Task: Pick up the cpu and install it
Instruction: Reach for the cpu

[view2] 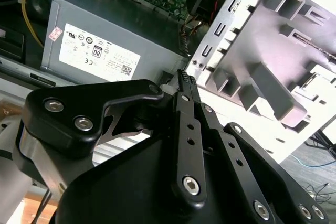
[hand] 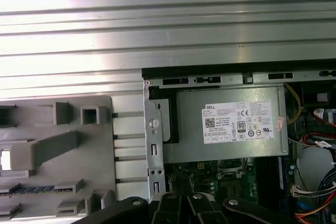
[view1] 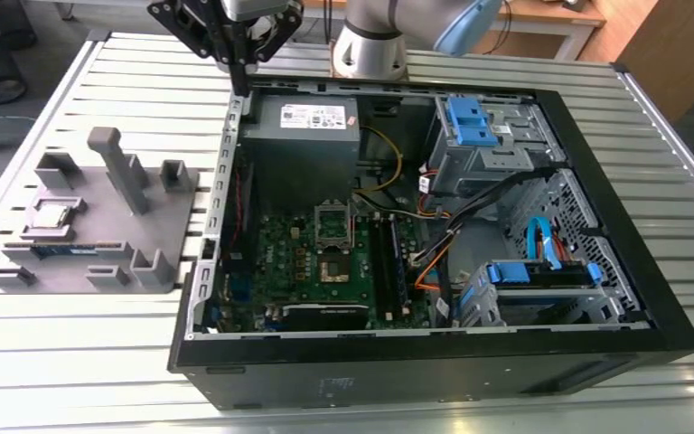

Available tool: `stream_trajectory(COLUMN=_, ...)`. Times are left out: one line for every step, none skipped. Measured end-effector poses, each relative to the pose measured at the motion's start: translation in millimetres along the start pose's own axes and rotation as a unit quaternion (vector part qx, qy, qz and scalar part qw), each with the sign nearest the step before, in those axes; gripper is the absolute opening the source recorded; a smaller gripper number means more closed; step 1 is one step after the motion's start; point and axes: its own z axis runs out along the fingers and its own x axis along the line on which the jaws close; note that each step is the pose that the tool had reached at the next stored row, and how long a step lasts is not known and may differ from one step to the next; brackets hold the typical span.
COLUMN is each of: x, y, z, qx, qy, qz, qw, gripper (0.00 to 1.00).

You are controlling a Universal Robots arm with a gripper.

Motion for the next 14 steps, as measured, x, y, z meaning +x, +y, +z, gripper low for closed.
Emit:
stream_trajectory(x=1.3, y=-0.1, z=0.0, qx=0.0, qy=-0.0001, qz=0.0, qw=1.0, gripper=0.11)
stream_trajectory(x=2.7, y=-0.2, z=-0.1, qx=0.0, qy=-0.0002, qz=0.0, qw=1.0, gripper=0.11)
stream_trajectory(x=4.1, y=-0.3, z=-0.1, qx=0.0, qy=-0.0003, qz=0.0, qw=1.0, gripper=0.11)
stream_trajectory(x=5.4, y=-0.4, z=-0.1, qx=0.0, qy=-0.0003, qz=0.0, qw=1.0, gripper=0.11)
stream_trajectory(x=6.8, y=-0.5, z=-0.2, qx=-0.0001, qy=-0.0004, qz=0.0, qw=1.0, gripper=0.11)
stream_trajectory(x=8.2, y=-0.6, z=-0.3, qx=0.0, qy=-0.0005, qz=0.0, qw=1.0, gripper=0.11)
stream_trajectory(x=9.5, y=-0.7, z=-0.3, qx=0.0, qy=-0.0006, qz=0.0, qw=1.0, gripper=0.11)
stream_trajectory(x=10.8, y=-0.8, z=-0.4, qx=0.0, qy=-0.0007, qz=0.0, qw=1.0, gripper=0.11)
stream_trajectory(x=12.1, y=-0.9, z=-0.4, qx=-0.0001, qy=-0.0008, qz=0.0, qw=1.0, gripper=0.11)
stream_trajectory(x=13.5, y=-1.0, z=-0.4, qx=-0.0001, qy=-0.0009, qz=0.0, qw=1.0, gripper=0.11)
stream_trajectory(x=14.9, y=-1.1, z=-0.5, qx=-0.0001, qy=-0.001, qz=0.0, qw=1.0, gripper=0.11)
stream_trajectory(x=16.3, y=-1.2, z=-0.5, qx=-0.0001, qy=-0.0011, qz=0.0, qw=1.0, gripper=0.11)
stream_trajectory(x=17.7, y=-1.3, z=-0.5, qx=-0.0001, qy=-0.0012, qz=0.0, qw=1.0, gripper=0.11)
stream_trajectory(x=19.1, y=-1.4, z=-0.6, qx=-0.0001, qy=-0.0012, qz=0.0, qw=1.0, gripper=0.11)
